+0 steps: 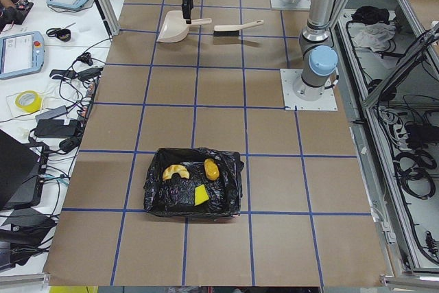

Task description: Sweep and dump trash in nearest bin

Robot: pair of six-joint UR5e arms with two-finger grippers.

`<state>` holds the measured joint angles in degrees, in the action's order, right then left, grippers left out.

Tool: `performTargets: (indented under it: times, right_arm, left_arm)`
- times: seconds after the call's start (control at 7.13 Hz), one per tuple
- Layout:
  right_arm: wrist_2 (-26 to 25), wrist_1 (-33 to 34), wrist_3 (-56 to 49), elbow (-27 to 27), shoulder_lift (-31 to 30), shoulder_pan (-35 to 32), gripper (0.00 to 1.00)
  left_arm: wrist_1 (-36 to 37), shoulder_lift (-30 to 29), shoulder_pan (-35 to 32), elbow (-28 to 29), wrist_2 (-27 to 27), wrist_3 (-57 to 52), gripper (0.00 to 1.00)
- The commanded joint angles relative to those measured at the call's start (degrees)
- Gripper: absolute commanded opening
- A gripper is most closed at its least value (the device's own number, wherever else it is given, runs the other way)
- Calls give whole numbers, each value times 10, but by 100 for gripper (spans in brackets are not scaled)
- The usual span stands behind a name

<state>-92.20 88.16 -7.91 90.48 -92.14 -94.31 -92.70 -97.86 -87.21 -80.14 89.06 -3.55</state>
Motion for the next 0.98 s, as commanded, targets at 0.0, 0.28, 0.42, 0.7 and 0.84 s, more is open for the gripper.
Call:
performTargets:
  times: [0.0, 0.28, 0.42, 0.7, 0.84]
  right_arm:
    - [-1, -1, 0, 0, 0, 0, 100]
    - [-1, -1, 0, 0, 0, 0, 100]
    - [-1, -2, 0, 1, -1, 0, 100]
    - [-1, -3, 0, 1, -1, 0, 100]
    - [-1, -2, 0, 1, -1, 0, 100]
  left_arm:
    - [14, 35, 7, -38, 9, -1, 100]
    - [28, 61, 3, -60, 10, -1, 100]
    - [28, 61, 4, -60, 10, -1, 100]
    - [26, 60, 5, -61, 10, -1, 100]
    - [28, 60, 5, -61, 9, -1, 100]
